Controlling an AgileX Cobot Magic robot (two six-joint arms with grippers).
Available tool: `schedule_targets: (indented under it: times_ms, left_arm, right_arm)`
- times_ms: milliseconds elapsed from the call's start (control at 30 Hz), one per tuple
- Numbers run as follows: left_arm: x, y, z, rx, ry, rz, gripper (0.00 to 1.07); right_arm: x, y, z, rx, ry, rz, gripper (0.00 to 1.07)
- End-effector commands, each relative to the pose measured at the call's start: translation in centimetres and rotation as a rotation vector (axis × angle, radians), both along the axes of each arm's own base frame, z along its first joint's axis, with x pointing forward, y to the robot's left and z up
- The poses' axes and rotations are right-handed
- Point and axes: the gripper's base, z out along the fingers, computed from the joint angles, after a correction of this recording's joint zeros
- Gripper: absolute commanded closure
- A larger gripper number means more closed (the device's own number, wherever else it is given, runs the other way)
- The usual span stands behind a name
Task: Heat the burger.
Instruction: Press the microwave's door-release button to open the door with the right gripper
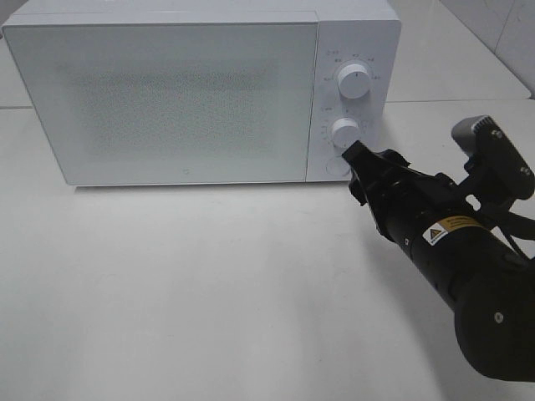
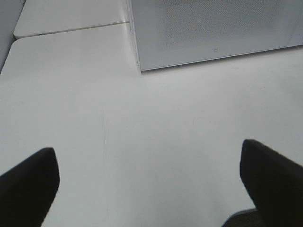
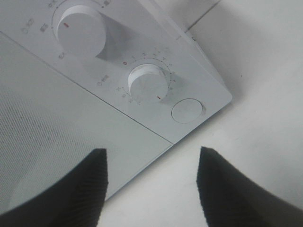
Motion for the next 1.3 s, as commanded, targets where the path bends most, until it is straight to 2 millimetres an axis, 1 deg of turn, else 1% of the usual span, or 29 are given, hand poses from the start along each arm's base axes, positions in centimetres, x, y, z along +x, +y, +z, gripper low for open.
schedule_targets:
  times_ms: [33,67,100,133,167,200,233,267,300,367,400,433,467,500,533,700,800,867,900,1000,1033,1067,1133,1200,1233,1267,1300]
  left_arm:
    - [-0.3,0.0,-0.1,-0.006,-0.019,0.000,0.10]
    - [-0.3,0.0,-0.1,-0.006,-0.019,0.000,0.10]
    - [-0.3,0.0,-0.1,-0.006,-0.019,0.000,0.10]
    - [-0.3,0.0,-0.1,-0.006,-0.019,0.000,0.10]
    - [-0.3,0.0,-0.1,-0.006,-0.019,0.000,0.10]
    - [-0.3,0.0,-0.1,-0.006,-0.019,0.000,0.10]
    - [-0.3,0.0,-0.1,-0.006,-0.019,0.000,0.10]
    - [-0.3,0.0,-0.1,-0.006,-0.019,0.000,0.10]
    - [-0.3,0.0,-0.1,-0.006,-0.019,0.000,0.10]
    - [-0.3,0.0,-0.1,-0.006,-0.019,0.000,0.10]
    - [-0.3,0.0,-0.1,-0.006,-0.019,0.000,0.10]
    - [-0.3,0.0,-0.1,-0.006,-0.019,0.000,0.10]
    - [-0.3,0.0,-0.1,-0.006,-0.019,0.000,0.10]
    - [-0.3,0.0,-0.1,-0.006,-0.019,0.000,0.10]
    - [-0.3,0.0,-0.1,-0.006,-0.019,0.000,0.10]
    - [-0.3,0.0,-0.1,-0.006,-0.019,0.000,0.10]
    - [-0.3,0.0,-0.1,-0.006,-0.019,0.000,0.10]
    - [-0.3,0.0,-0.1,-0.006,-0.019,0.000,0.10]
    - [-0.3,0.0,-0.1,-0.006,-0.019,0.000,0.10]
    - [-0.3,0.0,-0.1,-0.006,-0.019,0.000,0.10]
    - [-0.3,0.0,-0.1,-0.006,-0.019,0.000,0.10]
    - [-0.3,0.0,-0.1,-0.006,-0.019,0.000,0.10]
    - [-0.3,0.0,-0.1,-0.006,-0.019,0.000,0.10]
    - [-0.3,0.0,-0.1,-0.006,-0.019,0.000,0.10]
    - [-0.3,0.0,-0.1,-0.006,-0.019,0.000,0.10]
    - [-0.3,0.0,-0.1,-0.006,-0.019,0.000,0.10]
    - [-0.3,0.0,-0.1,-0.006,-0.019,0.000,0.10]
  right_arm:
    - [0.2,0.3,0.3,0.282,0.018,-0.079,0.63]
    - [0.2,0.3,0.3,0.397,0.031,-0.113,0.71]
    - [0.2,0.3,0.3,0.397,0.031,-0.113,0.71]
    - [0.2,0.3,0.3,0.439,0.036,-0.126,0.74]
    - [0.2,0.3,0.3,0.533,0.046,-0.153,0.81]
    - [0.2,0.3,0.3,0.533,0.046,-0.153,0.81]
    - [0.2,0.3,0.3,0.581,0.052,-0.167,0.84]
    - [0.2,0.3,0.3,0.663,0.063,-0.191,0.90]
    - [0.2,0.3,0.3,0.663,0.063,-0.191,0.90]
    - [0.2,0.3,0.2,0.722,0.079,-0.210,0.98]
    - [0.2,0.3,0.2,0.722,0.079,-0.210,0.98]
    - [0.2,0.3,0.1,0.733,0.089,-0.217,1.02]
    - [0.2,0.3,0.1,0.732,0.097,-0.219,1.05]
    - [0.2,0.3,0.1,0.732,0.097,-0.219,1.05]
    - [0.1,0.3,-0.1,0.730,0.114,-0.222,1.07]
    - [0.1,0.2,-0.3,0.741,0.121,-0.246,1.07]
    - [0.4,0.5,-0.8,0.742,0.132,-0.259,1.07]
    - [0.8,1.0,-1.5,0.733,0.143,-0.265,1.07]
    - [0.8,1.0,-1.5,0.733,0.143,-0.265,1.07]
    - [1.6,1.2,-1.9,0.745,0.149,-0.282,1.07]
    - [2.3,1.3,-2.1,0.748,0.158,-0.294,1.07]
    - [2.3,1.3,-2.1,0.748,0.158,-0.294,1.07]
    - [3.4,1.3,-2.2,0.750,0.178,-0.307,1.07]
    - [3.7,1.3,-2.3,0.747,0.181,-0.311,1.07]
    - [4.4,1.4,-2.5,0.741,0.190,-0.318,1.07]
    - [4.4,1.4,-2.5,0.741,0.190,-0.318,1.07]
    - [5.1,1.4,-2.7,0.738,0.193,-0.321,1.07]
